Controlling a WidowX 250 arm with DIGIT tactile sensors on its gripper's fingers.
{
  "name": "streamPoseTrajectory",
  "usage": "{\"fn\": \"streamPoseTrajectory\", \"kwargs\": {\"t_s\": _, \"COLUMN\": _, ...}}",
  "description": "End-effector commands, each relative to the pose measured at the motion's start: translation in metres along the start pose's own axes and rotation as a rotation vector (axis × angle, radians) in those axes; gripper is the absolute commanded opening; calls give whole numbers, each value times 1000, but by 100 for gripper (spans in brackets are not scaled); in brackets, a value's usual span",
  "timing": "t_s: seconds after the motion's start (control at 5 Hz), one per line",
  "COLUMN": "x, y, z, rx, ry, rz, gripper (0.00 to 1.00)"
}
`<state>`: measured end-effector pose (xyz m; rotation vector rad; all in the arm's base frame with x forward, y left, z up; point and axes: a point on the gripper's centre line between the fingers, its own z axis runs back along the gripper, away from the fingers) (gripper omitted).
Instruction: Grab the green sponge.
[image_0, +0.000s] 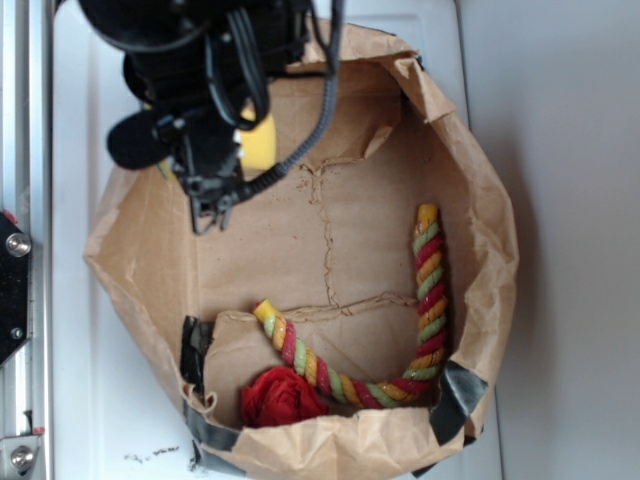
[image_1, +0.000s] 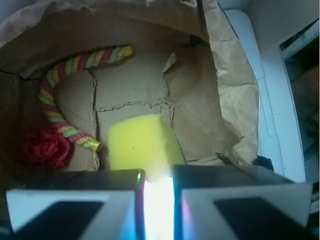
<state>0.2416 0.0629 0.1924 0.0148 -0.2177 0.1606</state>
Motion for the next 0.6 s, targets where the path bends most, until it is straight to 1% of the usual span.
{"fn": "streamPoseTrajectory", "kwargs": {"t_s": 0.0, "x": 17, "y": -30, "z": 14, "rx": 64, "ry": -53, "rz": -37, "gripper": 0}}
{"fn": "streamPoseTrajectory", "kwargs": {"t_s": 0.4, "x": 17, "y": -32, "z": 10, "rx": 84, "ry": -65, "rz": -57, "gripper": 0}}
